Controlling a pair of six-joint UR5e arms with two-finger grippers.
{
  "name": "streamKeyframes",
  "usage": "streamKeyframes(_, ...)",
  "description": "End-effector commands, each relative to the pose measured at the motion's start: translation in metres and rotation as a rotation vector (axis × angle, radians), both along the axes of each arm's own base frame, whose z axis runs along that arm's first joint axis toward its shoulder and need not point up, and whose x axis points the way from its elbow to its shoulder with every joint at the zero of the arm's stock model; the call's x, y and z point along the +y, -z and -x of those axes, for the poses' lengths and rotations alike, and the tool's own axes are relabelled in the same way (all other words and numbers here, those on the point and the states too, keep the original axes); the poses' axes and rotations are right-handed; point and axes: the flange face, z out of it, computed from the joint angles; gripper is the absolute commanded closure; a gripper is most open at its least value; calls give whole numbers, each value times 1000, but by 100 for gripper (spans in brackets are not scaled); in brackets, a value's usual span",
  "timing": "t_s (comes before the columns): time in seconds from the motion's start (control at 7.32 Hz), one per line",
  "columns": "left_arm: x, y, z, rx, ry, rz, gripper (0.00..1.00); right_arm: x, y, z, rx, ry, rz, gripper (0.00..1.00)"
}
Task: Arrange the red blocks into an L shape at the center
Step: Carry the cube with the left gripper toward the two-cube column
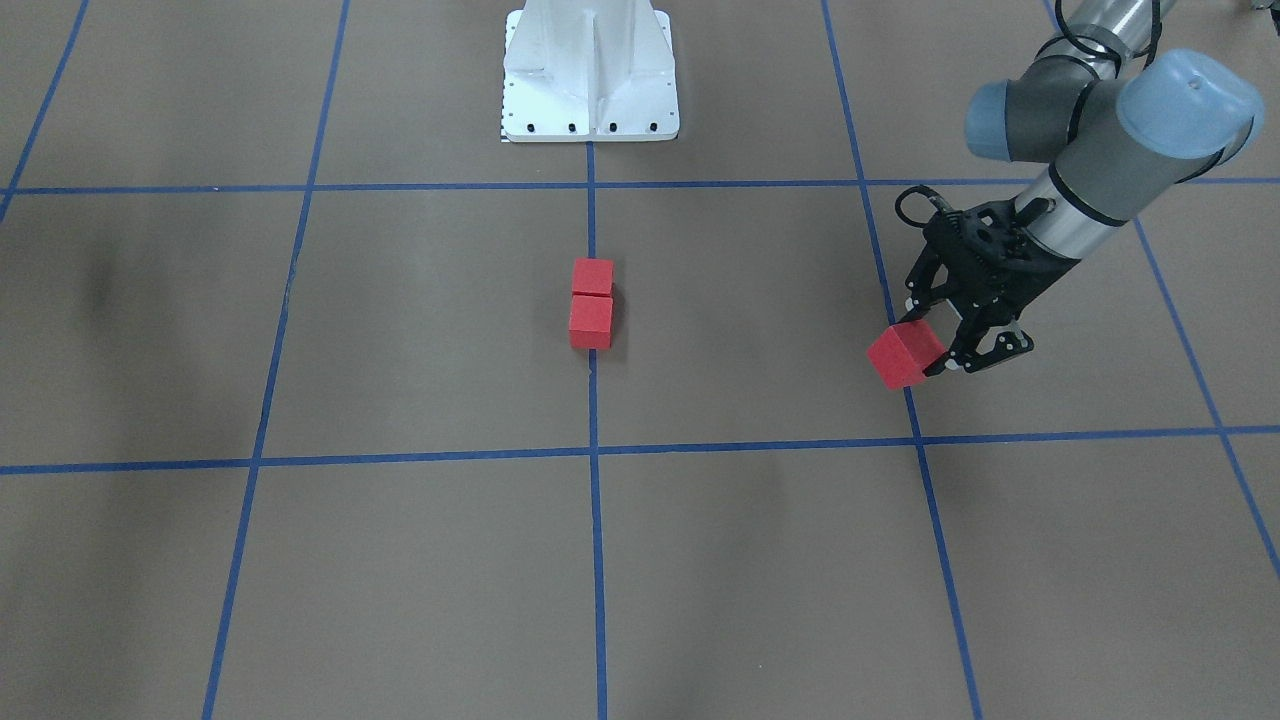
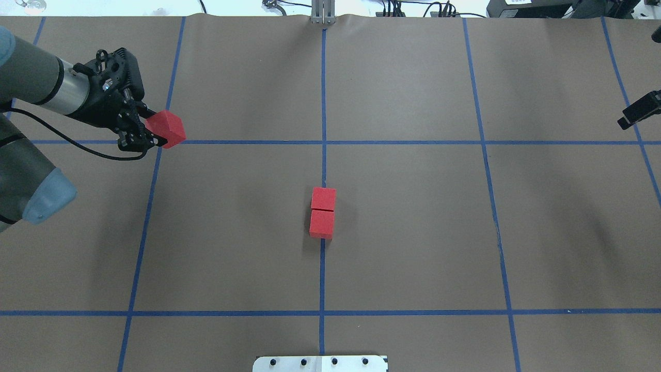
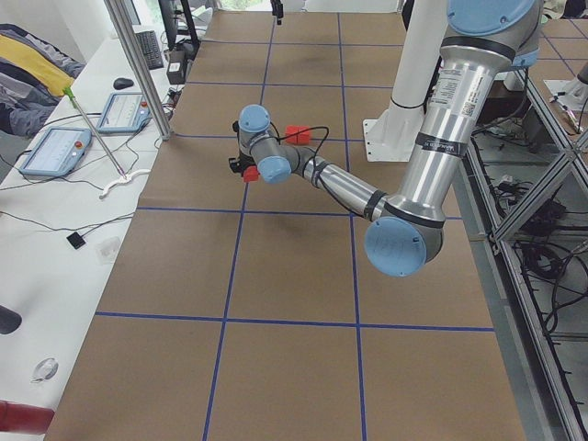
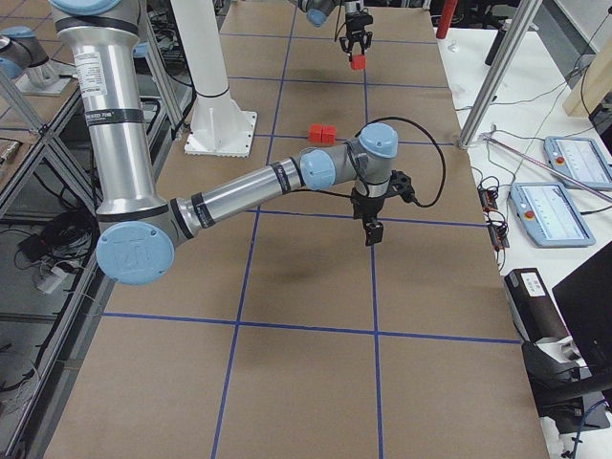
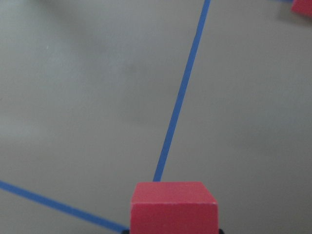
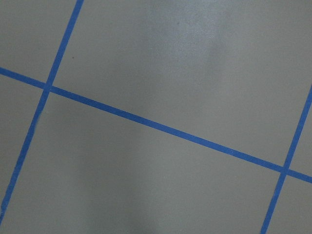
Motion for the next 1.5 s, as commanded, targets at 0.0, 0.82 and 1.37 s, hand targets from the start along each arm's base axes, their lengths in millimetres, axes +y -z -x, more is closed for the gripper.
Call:
streamKeyframes(0.0,13,53,-60,-27,-89,45,100,0,-1,0,0,0,1,0)
streamKeyframes(0.82,25,149,-207,-259,-255,-298,100,4,-6,-2,3,-1,12,0)
streamKeyframes(1.37,46,134,-249,-269,-283,-219,91,4,-7,-2,5,-2,13,0)
